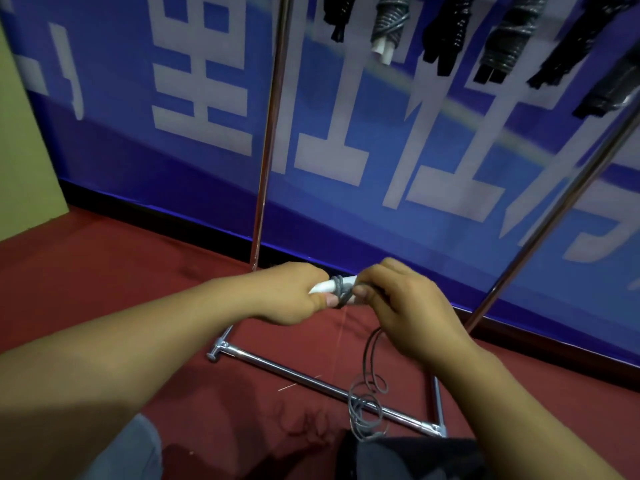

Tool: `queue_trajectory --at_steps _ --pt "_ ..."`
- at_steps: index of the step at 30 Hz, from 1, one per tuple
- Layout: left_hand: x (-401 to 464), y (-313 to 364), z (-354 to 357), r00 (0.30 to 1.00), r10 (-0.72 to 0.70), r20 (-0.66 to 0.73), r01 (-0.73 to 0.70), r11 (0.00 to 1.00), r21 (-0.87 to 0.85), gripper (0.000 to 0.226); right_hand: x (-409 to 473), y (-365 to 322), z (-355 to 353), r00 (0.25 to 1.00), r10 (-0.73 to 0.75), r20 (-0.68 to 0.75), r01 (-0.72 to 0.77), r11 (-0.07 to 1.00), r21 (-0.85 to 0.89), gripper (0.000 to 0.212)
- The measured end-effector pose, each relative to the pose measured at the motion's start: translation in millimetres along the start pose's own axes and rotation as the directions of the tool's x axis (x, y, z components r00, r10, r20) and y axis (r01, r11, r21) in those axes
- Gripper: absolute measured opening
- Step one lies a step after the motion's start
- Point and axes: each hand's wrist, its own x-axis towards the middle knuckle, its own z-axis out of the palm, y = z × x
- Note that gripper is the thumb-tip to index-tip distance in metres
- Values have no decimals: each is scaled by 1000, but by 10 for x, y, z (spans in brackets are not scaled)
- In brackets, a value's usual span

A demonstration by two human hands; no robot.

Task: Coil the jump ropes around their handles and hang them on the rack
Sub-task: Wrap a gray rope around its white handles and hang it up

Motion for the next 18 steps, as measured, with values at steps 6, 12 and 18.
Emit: queue_trajectory --at_steps 6,12,18 --pt "-18 36 111 999 33 -23 -29 990 135 31 47 66 -15 988 152 1 -152 988 22 16" --pt "-98 150 127 996 88 23 -90 974 209 21 32 160 -76 942 335 10 -333 931 151 48" --pt "-170 198 108 989 132 61 -145 908 393 26 4 111 -51 958 279 68 -287 930 230 29"
